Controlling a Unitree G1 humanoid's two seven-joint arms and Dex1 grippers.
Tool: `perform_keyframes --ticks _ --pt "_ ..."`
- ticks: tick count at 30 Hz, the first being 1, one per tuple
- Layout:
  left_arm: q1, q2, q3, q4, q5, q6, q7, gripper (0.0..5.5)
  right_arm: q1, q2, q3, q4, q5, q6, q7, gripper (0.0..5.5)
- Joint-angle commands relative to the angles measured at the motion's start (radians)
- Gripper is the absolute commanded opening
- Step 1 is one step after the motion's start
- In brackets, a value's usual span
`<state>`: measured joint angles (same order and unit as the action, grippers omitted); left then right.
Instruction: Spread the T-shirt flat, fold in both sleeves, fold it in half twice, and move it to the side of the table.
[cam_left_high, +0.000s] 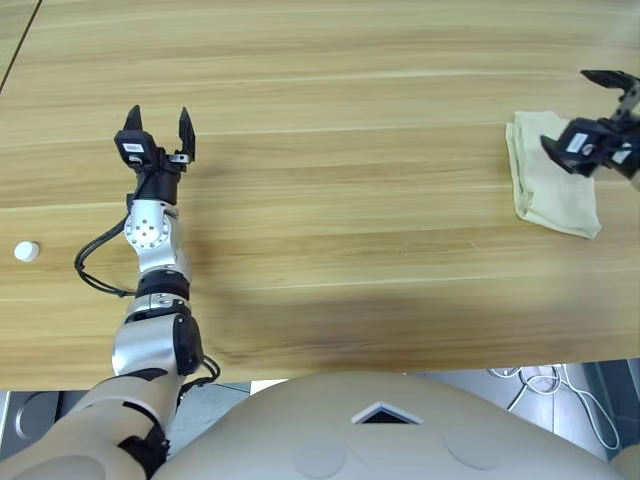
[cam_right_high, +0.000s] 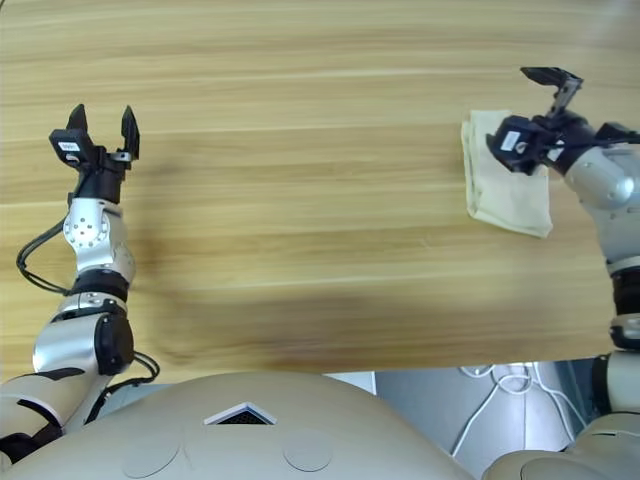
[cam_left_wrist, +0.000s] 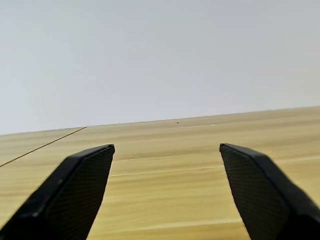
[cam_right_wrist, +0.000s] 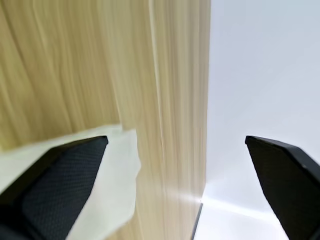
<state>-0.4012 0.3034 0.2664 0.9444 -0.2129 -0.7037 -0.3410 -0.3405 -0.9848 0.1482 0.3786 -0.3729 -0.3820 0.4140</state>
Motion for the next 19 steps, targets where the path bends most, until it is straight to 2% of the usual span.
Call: perform_keyframes --ticks 1,4,6,8,10,13,17,19 --pt "-0.107 -0.069 0.016 0.132 -0.047 0.105 -0.055 3.92 -0.204 0.294 0.006 0.191 0.141 -0.108 -0.024 5.08" --pt "-0.175 -0.102 0.062 0.257 -0.093 0.198 -0.085 3.92 -0.383 0.605 -0.149 0.534 0.428 -0.126 0.069 5.08" --pt "-0.196 -0.11 0.104 0.306 -0.123 0.226 -0.081 3.92 -0.452 0.739 -0.248 0.718 0.541 -0.084 0.095 5.08" --pt "-0.209 -0.118 0.122 0.34 -0.122 0.228 -0.05 3.92 -0.476 0.817 -0.278 0.856 0.534 -0.061 -0.031 5.08" --pt "-0.212 -0.118 0.112 0.351 -0.086 0.188 -0.017 3.92 -0.477 0.84 -0.252 0.925 0.461 -0.051 -0.199 5.08" --pt "-0.218 -0.107 0.075 0.362 -0.017 0.164 0.067 3.92 -0.468 0.838 -0.138 0.966 0.281 -0.021 -0.443 5.08" --pt "-0.214 -0.09 -0.016 0.369 0.133 0.128 0.252 3.92 -0.465 0.811 -0.053 0.976 0.132 0.023 -0.638 5.08" --pt "-0.217 -0.082 -0.025 0.371 0.16 0.127 0.298 3.92 -0.46 0.794 -0.027 0.978 0.081 0.048 -0.71 5.08"
